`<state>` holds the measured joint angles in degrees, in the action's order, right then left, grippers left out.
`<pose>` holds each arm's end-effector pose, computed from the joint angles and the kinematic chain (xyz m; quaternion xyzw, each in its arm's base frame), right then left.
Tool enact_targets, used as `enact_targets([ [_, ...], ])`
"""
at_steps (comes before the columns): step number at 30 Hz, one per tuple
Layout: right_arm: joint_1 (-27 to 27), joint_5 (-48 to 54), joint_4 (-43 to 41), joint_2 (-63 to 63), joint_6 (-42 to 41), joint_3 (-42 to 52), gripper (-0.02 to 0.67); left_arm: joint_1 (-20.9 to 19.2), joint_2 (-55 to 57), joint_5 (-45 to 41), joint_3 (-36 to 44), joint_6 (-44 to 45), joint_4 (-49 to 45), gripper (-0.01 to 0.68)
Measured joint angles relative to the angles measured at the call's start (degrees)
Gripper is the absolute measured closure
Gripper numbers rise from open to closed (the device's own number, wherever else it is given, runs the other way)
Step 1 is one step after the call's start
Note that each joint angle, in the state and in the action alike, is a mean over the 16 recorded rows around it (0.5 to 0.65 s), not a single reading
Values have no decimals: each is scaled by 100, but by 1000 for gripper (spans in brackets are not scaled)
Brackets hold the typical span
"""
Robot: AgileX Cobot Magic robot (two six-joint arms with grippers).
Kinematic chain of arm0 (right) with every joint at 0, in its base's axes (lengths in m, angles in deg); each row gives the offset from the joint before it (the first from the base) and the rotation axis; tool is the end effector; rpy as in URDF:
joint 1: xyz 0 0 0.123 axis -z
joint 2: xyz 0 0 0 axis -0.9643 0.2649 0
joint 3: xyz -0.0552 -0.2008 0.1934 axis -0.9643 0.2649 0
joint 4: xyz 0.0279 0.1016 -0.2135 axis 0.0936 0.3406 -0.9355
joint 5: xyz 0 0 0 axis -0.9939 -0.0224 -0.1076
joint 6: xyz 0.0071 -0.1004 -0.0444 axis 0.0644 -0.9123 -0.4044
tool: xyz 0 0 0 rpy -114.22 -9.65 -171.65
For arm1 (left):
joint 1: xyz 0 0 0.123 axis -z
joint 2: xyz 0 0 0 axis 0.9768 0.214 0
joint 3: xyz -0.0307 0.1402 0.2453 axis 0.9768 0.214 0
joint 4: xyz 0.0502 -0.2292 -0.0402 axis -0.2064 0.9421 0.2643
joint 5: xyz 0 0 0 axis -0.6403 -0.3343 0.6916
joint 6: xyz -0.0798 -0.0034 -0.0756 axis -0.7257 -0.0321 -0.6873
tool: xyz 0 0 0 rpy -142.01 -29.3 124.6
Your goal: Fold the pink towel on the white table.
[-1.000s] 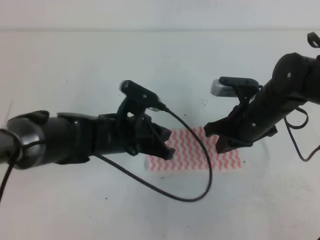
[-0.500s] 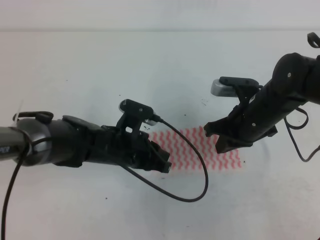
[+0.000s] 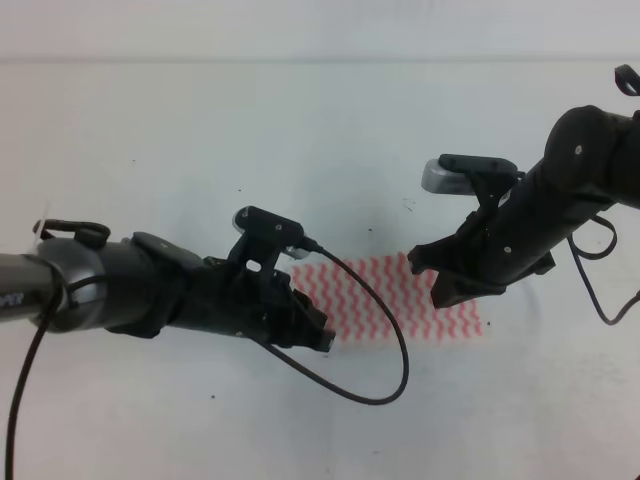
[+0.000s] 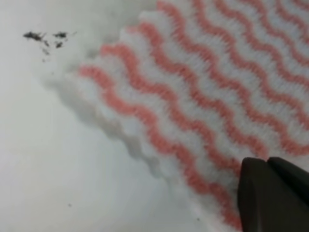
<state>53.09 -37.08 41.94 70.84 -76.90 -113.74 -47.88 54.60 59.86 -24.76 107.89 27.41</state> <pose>0.3301 0.1668 0.1987 -0.1023 0.9712 0.1912 0.0990 0.2887 -0.2194 0.1507 0.3943 0.8409 -0.2533 0.2706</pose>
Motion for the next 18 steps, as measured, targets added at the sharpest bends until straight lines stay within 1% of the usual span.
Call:
enact_targets([
  [9,4,-54,23,-16,-9,1,667,-8,-109,-201,-34,-148,-83,676],
  [18,3,-103,36,-13,-11,1,667,-9,21,-391,-40,-365,-244,676],
])
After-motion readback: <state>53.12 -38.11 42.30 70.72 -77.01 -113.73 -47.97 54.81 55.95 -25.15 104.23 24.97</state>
